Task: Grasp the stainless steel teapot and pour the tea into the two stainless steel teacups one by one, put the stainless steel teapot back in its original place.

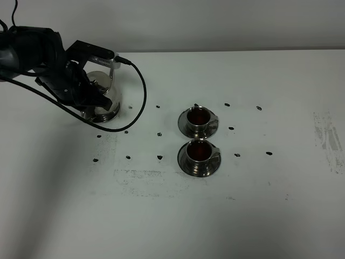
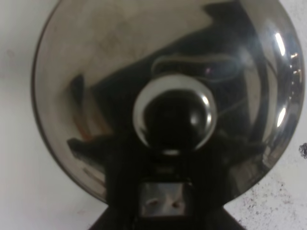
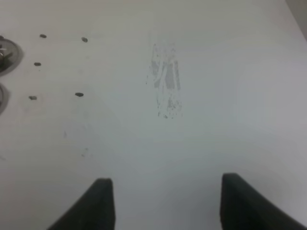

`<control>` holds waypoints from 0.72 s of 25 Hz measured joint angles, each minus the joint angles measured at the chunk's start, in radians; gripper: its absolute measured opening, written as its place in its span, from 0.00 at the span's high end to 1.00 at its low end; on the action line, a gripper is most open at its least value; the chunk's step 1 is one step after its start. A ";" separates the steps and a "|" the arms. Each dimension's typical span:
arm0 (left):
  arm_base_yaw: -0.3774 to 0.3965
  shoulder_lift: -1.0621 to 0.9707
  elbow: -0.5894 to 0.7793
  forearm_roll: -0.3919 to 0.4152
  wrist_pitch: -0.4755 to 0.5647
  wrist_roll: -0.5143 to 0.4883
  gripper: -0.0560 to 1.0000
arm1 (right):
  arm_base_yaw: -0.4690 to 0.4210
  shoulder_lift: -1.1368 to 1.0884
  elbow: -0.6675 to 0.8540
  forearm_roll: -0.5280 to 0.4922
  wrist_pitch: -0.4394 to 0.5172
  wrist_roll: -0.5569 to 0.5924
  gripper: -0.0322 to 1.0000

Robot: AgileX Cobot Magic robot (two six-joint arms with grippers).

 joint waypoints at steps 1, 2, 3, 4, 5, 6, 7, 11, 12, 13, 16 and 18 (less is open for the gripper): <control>0.000 0.000 0.000 -0.001 0.004 0.000 0.76 | 0.000 0.000 0.000 0.000 0.000 0.000 0.51; 0.000 0.000 0.000 -0.006 0.009 0.000 0.73 | 0.000 0.000 0.000 0.000 0.000 0.000 0.51; 0.000 0.000 0.000 -0.012 0.014 0.000 0.69 | 0.000 0.000 0.000 0.000 0.000 0.000 0.51; 0.000 0.000 0.000 -0.018 0.017 0.000 0.66 | 0.000 0.000 0.000 0.000 0.000 0.000 0.51; 0.000 0.000 0.000 -0.020 0.020 0.000 0.61 | 0.000 0.000 0.000 0.000 0.000 0.000 0.51; 0.000 0.000 0.000 -0.021 0.021 0.000 0.57 | 0.000 0.000 0.000 0.000 0.000 0.000 0.51; 0.000 -0.001 0.000 -0.022 0.021 0.000 0.54 | 0.000 0.000 0.000 0.000 0.000 0.000 0.51; 0.000 -0.004 0.000 -0.023 0.025 0.000 0.48 | 0.000 0.000 0.000 0.000 0.000 0.000 0.51; 0.000 -0.010 0.000 -0.024 0.026 0.000 0.47 | 0.000 0.000 0.000 0.000 0.000 0.000 0.51; 0.000 -0.017 0.000 -0.027 0.028 0.000 0.47 | 0.000 0.000 0.000 0.000 0.000 0.000 0.51; 0.000 -0.051 0.000 -0.047 0.041 0.000 0.46 | 0.000 0.000 0.000 0.000 0.000 0.000 0.51; 0.000 -0.081 0.000 -0.053 0.058 0.000 0.46 | 0.000 0.000 0.000 0.000 0.000 0.000 0.51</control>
